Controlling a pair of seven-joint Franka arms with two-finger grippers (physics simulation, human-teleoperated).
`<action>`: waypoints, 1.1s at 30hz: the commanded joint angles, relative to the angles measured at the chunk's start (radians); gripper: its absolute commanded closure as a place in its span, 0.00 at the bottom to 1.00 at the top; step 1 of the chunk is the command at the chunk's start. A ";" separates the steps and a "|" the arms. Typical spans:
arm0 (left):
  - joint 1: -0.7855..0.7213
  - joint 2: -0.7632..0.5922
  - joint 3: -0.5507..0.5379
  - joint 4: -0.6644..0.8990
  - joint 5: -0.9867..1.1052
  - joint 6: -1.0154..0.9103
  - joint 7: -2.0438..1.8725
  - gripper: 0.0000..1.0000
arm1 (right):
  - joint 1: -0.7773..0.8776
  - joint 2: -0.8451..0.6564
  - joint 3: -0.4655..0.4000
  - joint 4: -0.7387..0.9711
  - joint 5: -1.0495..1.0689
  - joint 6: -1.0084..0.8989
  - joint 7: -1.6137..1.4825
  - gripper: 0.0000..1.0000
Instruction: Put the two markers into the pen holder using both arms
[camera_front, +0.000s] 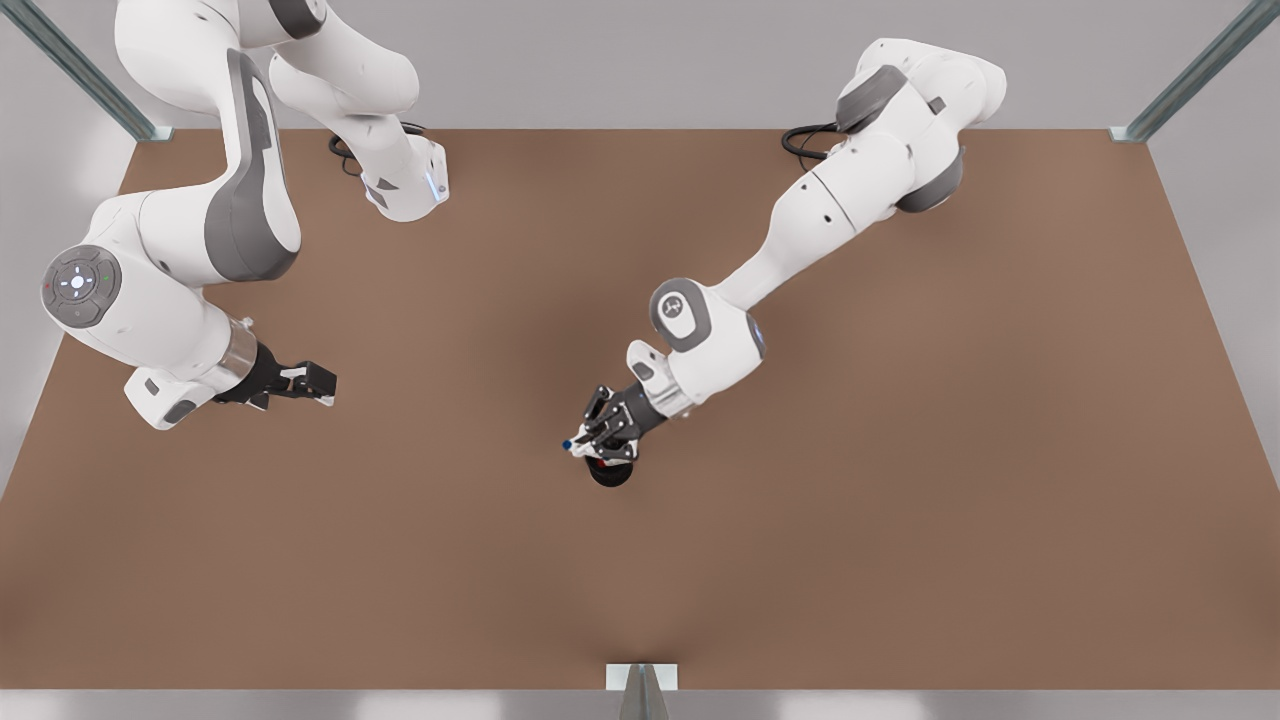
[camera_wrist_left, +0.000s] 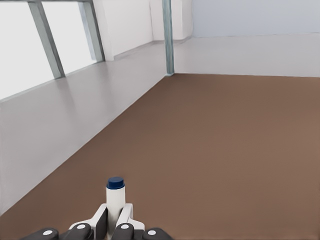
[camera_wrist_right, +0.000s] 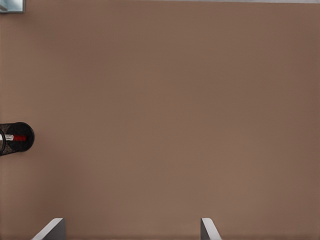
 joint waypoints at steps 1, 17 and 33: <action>-0.001 -0.002 0.000 -0.003 -0.006 0.020 0.081 0.79 | 0.000 -0.001 0.000 0.001 0.001 0.001 0.009 0.00; -0.035 0.005 0.000 -0.030 -0.026 0.068 0.082 0.79 | -0.001 -0.001 0.000 0.001 0.001 0.001 0.011 0.00; 0.138 -0.068 0.057 -0.015 0.021 -0.142 -0.190 0.00 | 0.000 -0.001 0.000 0.002 0.001 0.001 0.009 0.00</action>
